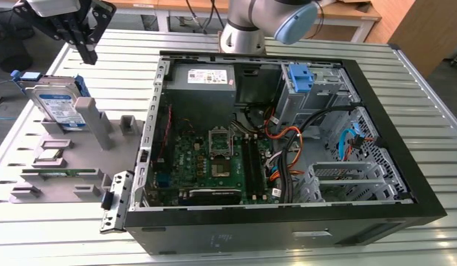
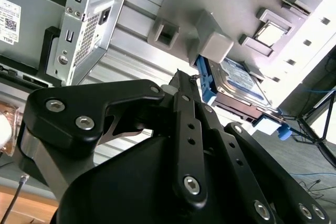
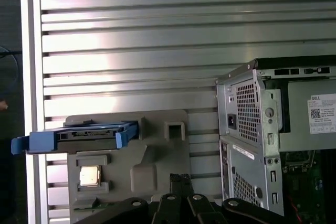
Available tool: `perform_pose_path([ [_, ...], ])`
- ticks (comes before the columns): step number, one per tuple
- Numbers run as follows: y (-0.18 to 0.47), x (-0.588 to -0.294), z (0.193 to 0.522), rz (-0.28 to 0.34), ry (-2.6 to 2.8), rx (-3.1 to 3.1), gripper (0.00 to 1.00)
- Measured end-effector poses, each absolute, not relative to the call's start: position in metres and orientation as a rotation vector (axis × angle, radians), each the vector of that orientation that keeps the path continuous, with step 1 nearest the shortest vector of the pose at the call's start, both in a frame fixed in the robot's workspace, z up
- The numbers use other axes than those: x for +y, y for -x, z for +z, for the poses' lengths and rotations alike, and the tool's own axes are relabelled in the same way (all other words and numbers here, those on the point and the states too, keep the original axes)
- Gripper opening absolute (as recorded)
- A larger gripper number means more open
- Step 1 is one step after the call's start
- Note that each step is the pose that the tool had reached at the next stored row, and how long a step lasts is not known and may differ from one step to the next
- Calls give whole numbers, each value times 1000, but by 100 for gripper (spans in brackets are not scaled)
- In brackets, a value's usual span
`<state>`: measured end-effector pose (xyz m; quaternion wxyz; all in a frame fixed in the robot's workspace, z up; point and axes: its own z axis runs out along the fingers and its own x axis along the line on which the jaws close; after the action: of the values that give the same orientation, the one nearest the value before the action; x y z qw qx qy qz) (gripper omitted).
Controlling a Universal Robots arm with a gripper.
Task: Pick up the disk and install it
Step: 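Reach for the disk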
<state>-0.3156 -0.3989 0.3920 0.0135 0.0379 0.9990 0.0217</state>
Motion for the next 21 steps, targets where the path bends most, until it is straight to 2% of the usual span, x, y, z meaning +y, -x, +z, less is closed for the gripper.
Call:
perform_pose_path([
  [21,357,-399,392,68,-118,3112,10],
])
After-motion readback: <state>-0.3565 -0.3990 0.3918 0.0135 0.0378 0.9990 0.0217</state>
